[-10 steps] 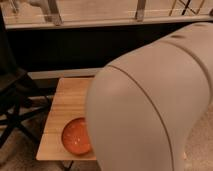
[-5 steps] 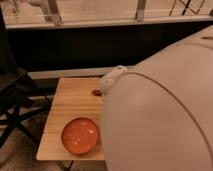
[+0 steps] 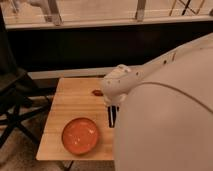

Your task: Place the eraser in the ceramic cup

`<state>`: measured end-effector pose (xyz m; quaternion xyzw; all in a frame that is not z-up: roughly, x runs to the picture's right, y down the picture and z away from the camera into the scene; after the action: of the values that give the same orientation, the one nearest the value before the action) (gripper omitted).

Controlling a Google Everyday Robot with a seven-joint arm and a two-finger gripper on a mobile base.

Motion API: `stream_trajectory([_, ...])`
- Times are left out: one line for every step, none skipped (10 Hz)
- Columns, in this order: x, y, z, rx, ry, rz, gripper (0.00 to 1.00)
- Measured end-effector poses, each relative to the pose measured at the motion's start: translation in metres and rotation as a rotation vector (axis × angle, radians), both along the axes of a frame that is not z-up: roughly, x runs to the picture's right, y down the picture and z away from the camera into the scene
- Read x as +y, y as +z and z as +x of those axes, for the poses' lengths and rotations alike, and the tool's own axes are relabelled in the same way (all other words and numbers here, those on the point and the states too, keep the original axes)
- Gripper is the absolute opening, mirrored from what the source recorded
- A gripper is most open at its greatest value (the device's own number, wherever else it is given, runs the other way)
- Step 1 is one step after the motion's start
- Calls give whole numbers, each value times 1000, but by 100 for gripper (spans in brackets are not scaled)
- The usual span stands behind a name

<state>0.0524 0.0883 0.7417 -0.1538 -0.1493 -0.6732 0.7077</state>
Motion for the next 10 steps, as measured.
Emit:
stream_trajectory([3,-1,2,4,4,-3,0])
stream_trajectory([8,-1,4,6,11,-3,0])
stream_trajectory([15,-2,6,7,23,-5,0])
stream_trajectory([22,-3,9,11,36,-6,0])
stream_trajectory([29,-4,13,16,49,-7,0])
stream_trajectory([36,-5,18,22,62,-10,0])
stream_trajectory([42,-7,23,29,73,-13,0])
stream_trajectory([46,-11,27,36,81,-14,0])
stream_trajectory([51,-16,34,49,92,-16,0])
stream_trajectory([53,-20,39,57,99,-18,0])
